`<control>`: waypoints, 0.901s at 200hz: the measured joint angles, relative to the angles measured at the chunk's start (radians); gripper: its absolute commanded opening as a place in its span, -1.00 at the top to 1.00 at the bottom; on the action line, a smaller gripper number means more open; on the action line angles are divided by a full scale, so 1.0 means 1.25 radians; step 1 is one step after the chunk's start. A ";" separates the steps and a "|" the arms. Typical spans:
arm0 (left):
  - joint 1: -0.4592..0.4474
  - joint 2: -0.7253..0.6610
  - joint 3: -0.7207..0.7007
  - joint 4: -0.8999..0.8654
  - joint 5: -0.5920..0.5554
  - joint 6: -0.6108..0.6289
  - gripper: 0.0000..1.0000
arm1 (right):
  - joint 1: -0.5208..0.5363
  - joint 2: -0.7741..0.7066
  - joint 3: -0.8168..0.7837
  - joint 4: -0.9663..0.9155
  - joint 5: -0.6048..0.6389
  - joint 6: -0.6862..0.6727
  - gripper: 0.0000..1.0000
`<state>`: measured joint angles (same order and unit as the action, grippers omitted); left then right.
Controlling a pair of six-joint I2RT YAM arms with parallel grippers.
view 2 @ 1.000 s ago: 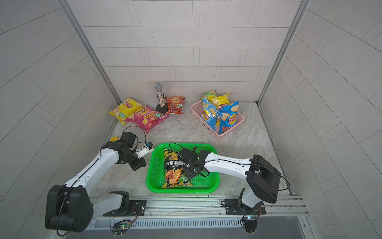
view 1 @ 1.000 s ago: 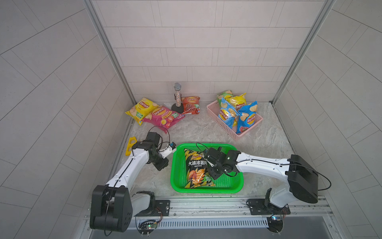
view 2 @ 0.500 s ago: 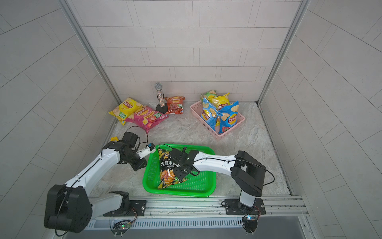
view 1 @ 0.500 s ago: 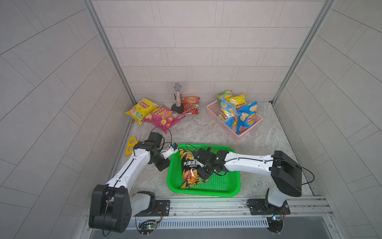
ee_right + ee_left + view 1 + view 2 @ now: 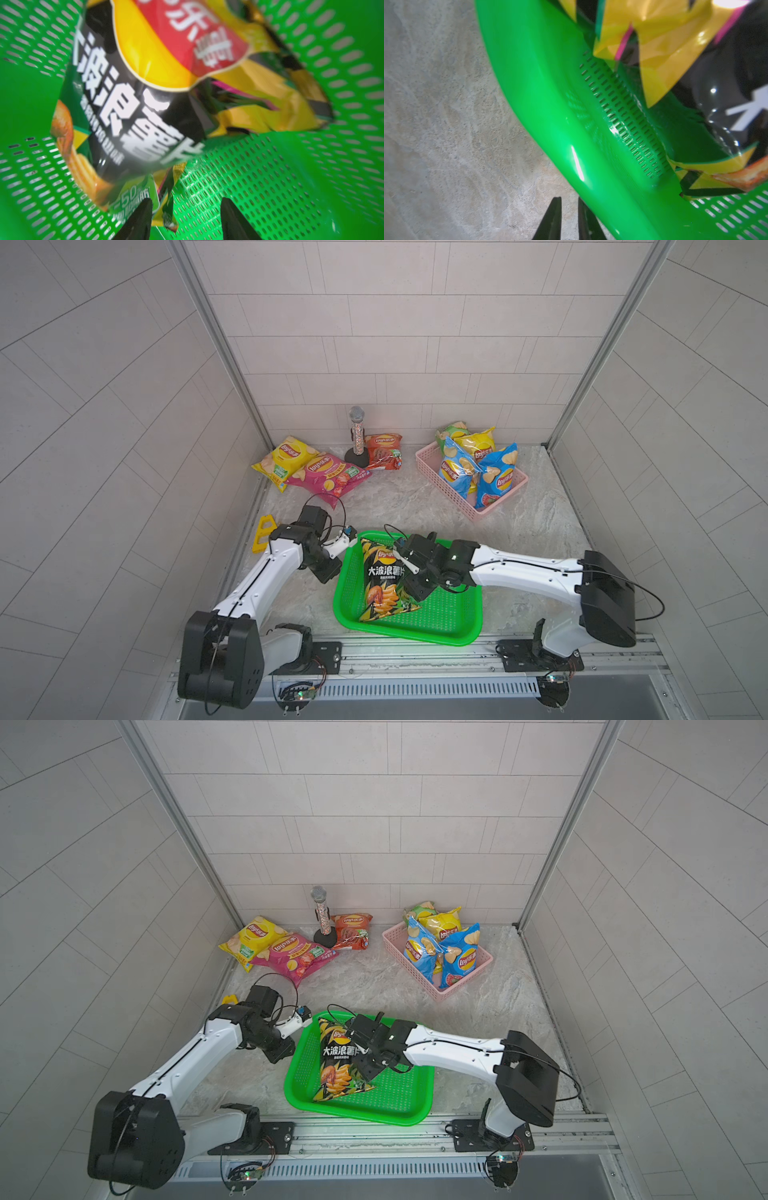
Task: Put the potato chips into the basket
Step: Adjust the basket at the center of the board.
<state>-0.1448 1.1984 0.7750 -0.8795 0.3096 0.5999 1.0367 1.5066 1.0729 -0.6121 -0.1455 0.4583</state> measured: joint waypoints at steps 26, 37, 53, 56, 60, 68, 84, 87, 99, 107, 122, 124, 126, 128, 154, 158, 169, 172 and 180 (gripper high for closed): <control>0.005 0.000 0.012 0.020 -0.041 -0.046 0.26 | -0.027 -0.085 -0.019 -0.016 -0.016 0.025 -0.23; 0.017 0.002 0.028 0.023 -0.051 -0.057 0.12 | -0.034 -0.108 -0.026 -0.011 -0.031 0.045 -0.24; 0.047 0.008 0.065 0.022 -0.053 -0.085 -0.17 | -0.039 -0.128 -0.040 0.018 -0.064 0.082 -0.24; 0.054 0.011 0.074 0.020 -0.051 -0.080 -0.19 | -0.040 -0.130 -0.043 0.027 -0.071 0.092 -0.25; 0.065 0.015 0.089 0.016 -0.048 -0.092 -0.22 | -0.040 -0.133 -0.049 0.040 -0.080 0.103 -0.25; 0.085 0.024 0.117 0.005 -0.032 -0.092 -0.26 | -0.041 -0.137 -0.062 0.071 -0.102 0.128 -0.25; 0.116 0.042 0.175 -0.026 0.008 -0.086 -0.32 | -0.041 -0.137 -0.095 0.150 -0.148 0.191 -0.26; 0.119 0.044 0.186 -0.033 0.016 -0.086 -0.33 | -0.041 -0.137 -0.102 0.164 -0.156 0.201 -0.26; 0.125 0.052 0.216 -0.061 0.060 -0.070 -0.34 | -0.041 -0.132 -0.122 0.215 -0.181 0.248 -0.28; 0.125 0.056 0.228 -0.078 0.091 -0.061 -0.34 | -0.041 -0.125 -0.128 0.240 -0.190 0.272 -0.28; 0.124 0.060 0.231 -0.104 0.136 -0.049 -0.33 | -0.041 -0.107 -0.131 0.278 -0.195 0.306 -0.28; 0.124 0.062 0.231 -0.108 0.142 -0.048 -0.33 | -0.041 -0.105 -0.131 0.282 -0.195 0.308 -0.28; 0.124 0.063 0.231 -0.111 0.147 -0.046 -0.33 | -0.041 -0.102 -0.130 0.287 -0.195 0.311 -0.28; 0.124 0.064 0.231 -0.115 0.151 -0.045 -0.33 | -0.041 -0.099 -0.130 0.291 -0.195 0.314 -0.27; 0.122 0.074 0.227 -0.131 0.192 -0.039 -0.33 | -0.041 -0.046 -0.110 0.308 -0.193 0.331 -0.23; 0.122 0.074 0.225 -0.132 0.198 -0.039 -0.33 | -0.041 -0.036 -0.105 0.308 -0.191 0.331 -0.22; 0.122 0.074 0.218 -0.132 0.209 -0.039 -0.33 | -0.041 -0.011 -0.093 0.307 -0.183 0.329 -0.17; 0.122 0.074 0.216 -0.132 0.212 -0.039 -0.33 | -0.041 -0.004 -0.089 0.306 -0.180 0.329 -0.16; 0.119 0.074 0.209 -0.131 0.216 -0.040 -0.33 | -0.041 0.012 -0.084 0.303 -0.172 0.326 -0.09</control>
<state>0.0044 1.2903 1.0363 -1.0435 0.5800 0.5503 0.9852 1.5211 0.9676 -0.2329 -0.3599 0.8658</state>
